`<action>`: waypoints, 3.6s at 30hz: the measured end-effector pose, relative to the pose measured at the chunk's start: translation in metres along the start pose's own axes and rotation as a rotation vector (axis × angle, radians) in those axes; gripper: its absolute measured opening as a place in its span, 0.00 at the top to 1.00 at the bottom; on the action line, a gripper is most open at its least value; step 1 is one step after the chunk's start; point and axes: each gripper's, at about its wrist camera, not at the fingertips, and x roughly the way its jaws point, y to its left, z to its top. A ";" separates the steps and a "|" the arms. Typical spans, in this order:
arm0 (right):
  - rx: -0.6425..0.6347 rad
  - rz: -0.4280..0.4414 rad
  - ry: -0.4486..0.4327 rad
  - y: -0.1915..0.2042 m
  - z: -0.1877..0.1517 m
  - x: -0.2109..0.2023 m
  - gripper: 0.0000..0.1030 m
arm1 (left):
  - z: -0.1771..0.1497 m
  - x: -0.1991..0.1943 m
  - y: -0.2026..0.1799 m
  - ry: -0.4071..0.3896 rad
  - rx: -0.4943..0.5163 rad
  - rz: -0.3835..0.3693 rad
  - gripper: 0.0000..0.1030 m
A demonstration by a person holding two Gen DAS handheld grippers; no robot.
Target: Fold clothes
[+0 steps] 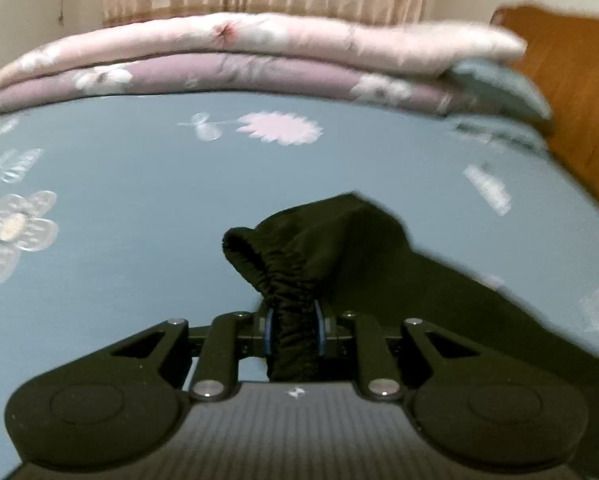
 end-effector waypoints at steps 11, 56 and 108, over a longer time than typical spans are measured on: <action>-0.038 -0.016 0.016 0.013 0.008 0.009 0.26 | -0.002 0.023 0.043 0.036 0.098 0.219 0.84; -0.087 -0.020 -0.041 0.021 0.034 -0.007 0.25 | 0.095 0.010 0.073 0.051 0.164 0.324 0.38; -0.635 0.373 0.443 -0.059 0.108 0.230 0.90 | -0.062 0.012 -0.134 0.184 0.352 -0.473 0.29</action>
